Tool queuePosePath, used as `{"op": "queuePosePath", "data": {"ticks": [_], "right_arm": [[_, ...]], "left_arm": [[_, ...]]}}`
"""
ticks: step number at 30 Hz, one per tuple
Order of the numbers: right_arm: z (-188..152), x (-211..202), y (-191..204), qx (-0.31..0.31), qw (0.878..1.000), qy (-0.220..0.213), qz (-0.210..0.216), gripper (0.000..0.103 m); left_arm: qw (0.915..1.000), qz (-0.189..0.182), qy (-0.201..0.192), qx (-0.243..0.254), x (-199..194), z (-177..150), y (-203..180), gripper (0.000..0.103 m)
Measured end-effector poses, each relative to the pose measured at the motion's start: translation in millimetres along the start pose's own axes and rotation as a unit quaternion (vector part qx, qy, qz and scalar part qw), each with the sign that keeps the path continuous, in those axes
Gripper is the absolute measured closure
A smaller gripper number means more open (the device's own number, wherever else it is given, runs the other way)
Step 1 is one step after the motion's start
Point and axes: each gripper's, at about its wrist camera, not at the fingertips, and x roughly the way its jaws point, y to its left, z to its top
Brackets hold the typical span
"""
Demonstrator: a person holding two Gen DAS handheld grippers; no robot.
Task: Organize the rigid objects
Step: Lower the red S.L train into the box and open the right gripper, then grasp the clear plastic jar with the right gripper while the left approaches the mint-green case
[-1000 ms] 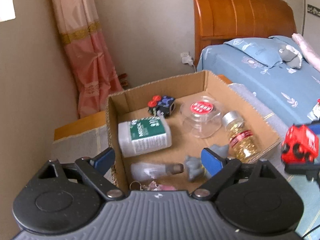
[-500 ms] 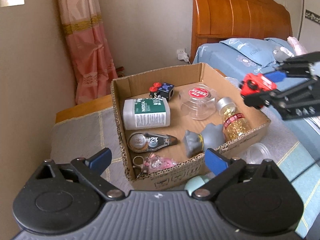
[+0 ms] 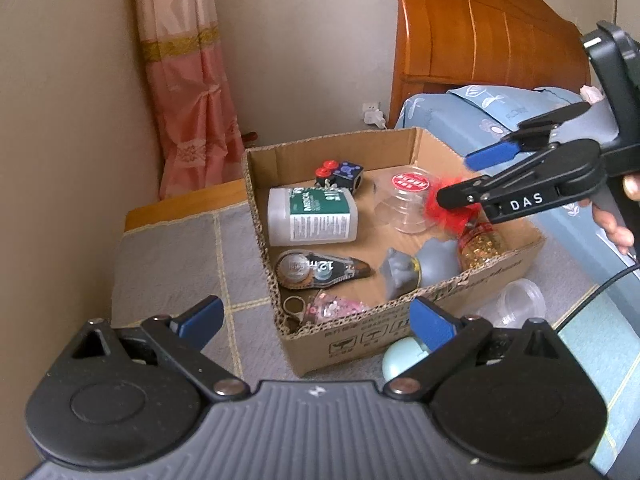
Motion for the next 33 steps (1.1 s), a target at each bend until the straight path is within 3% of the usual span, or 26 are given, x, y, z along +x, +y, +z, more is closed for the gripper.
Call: {"op": "queuePosePath", "data": {"ticks": [1, 6, 22, 29, 33], "right_arm": [[-2, -1, -1, 0.003, 1.000, -0.004, -0.005, 0.018], [-10, -14, -9, 0.027, 0.999, -0.016, -0.005, 0.000], [-62, -62, 13, 0.106, 0.994, -0.009, -0.008, 0.000], [-97, -61, 40, 0.128, 0.992, 0.007, -0.005, 0.000], [-111, -50, 42, 0.174, 0.985, 0.014, 0.012, 0.000]], "left_arm": [[1.0000, 0.000, 0.000, 0.000, -1, -1, 0, 0.004], [1.0000, -0.002, -0.003, -0.003, -3, -3, 0, 0.004], [0.9996, 0.013, 0.004, -0.026, -20, -24, -18, 0.003], [0.9990, 0.010, 0.026, -0.035, -18, -43, -24, 0.003], [0.9988, 0.018, 0.034, -0.031, -18, -52, -24, 0.003]]}}
